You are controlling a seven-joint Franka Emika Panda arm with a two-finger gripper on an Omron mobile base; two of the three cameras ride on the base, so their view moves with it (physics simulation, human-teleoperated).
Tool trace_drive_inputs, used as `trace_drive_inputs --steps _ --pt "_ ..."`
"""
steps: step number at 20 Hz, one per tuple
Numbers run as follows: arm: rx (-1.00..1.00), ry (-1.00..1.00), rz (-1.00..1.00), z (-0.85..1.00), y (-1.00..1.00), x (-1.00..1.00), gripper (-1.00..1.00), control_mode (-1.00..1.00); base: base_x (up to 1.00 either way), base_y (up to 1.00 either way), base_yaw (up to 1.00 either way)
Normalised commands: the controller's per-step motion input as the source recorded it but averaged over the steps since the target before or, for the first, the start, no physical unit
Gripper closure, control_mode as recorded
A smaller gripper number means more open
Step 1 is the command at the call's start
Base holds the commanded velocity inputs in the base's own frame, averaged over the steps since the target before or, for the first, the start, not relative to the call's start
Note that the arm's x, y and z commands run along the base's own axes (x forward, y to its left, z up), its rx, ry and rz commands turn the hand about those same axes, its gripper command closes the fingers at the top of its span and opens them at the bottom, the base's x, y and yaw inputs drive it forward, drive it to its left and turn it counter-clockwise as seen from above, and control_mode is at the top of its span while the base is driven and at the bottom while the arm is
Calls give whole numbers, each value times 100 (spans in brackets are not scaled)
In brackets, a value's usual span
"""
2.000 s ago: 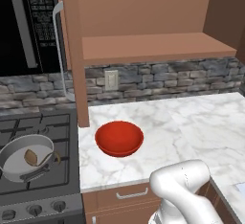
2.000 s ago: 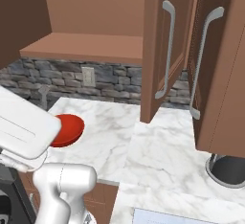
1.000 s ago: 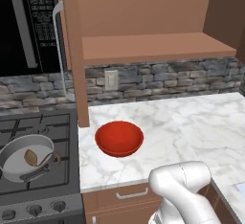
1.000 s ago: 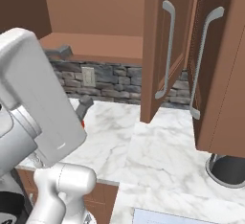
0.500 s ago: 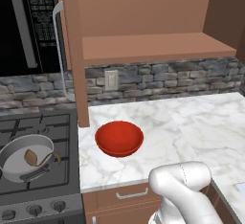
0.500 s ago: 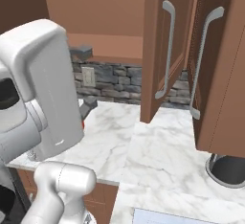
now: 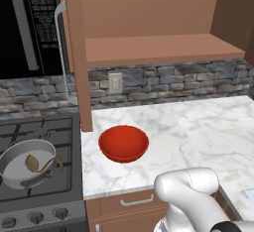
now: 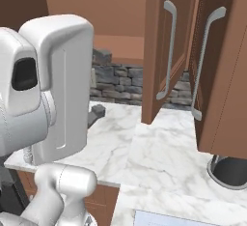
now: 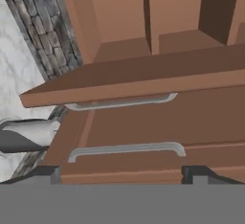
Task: Open the cabinet and move the ladle to the pot. Then close the cabinet.
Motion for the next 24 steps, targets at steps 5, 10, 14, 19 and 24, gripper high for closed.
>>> trace_drive_inputs --steps 5,10,14,19,24 --pt "0 7 -1 0 -32 -23 -100 -100 0 0 0" --pt "0 1 -1 -2 -20 -7 -100 -100 0 0 0" --pt "0 0 0 -6 -19 0 -100 -100 0 0 0" --pt "0 0 0 -5 -28 3 -100 -100 0 0 0" --pt "0 0 0 -7 -24 15 -100 -100 0 0 0"
